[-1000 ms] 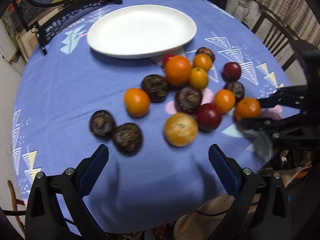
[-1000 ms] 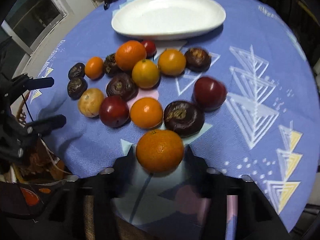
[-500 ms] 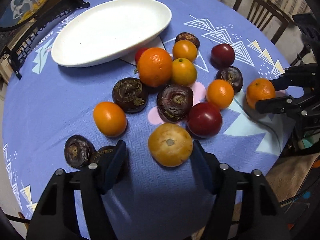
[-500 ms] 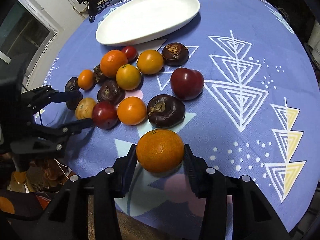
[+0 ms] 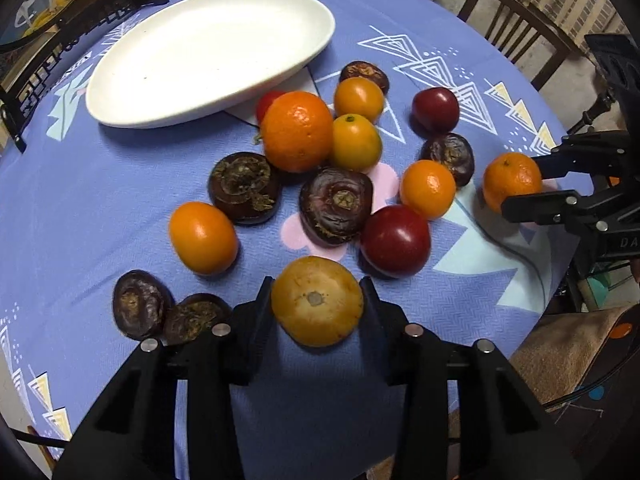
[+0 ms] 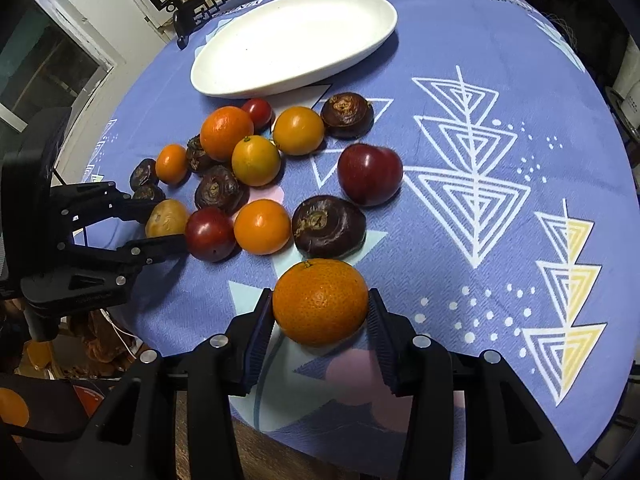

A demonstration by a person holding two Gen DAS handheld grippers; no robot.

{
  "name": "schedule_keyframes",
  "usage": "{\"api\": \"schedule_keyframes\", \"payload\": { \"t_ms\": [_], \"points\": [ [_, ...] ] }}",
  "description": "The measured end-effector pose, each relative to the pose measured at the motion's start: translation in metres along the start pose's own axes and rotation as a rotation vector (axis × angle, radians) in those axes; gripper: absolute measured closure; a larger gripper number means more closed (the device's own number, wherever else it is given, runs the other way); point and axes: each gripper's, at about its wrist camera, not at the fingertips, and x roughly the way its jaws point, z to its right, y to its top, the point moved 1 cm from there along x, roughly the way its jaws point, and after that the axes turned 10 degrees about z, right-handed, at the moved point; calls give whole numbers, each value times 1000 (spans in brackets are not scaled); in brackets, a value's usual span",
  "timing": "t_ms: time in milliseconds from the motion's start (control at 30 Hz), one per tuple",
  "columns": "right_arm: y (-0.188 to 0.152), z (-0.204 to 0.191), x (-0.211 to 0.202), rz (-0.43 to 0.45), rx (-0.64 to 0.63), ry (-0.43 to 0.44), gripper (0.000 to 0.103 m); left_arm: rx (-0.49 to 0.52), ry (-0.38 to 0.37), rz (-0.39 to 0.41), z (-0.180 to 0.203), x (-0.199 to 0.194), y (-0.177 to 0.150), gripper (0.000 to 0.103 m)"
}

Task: Organize fruits
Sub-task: 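Carry the tan fruit with the left gripper onto the plate and release while the right gripper places the orange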

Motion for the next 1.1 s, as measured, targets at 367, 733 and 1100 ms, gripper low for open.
{"api": "schedule_keyframes", "payload": {
  "t_ms": [367,733,1100],
  "points": [
    [36,-2,-16,89,-30,-8,56,-85,19,111,-10,-35,39,62],
    [66,-9,-27,218,-7,-39,56,-199,86,168,-29,-48,73,62],
    [72,-10,-31,239,-3,-28,56,-246,102,186,-43,-52,77,62]
  ]
}}
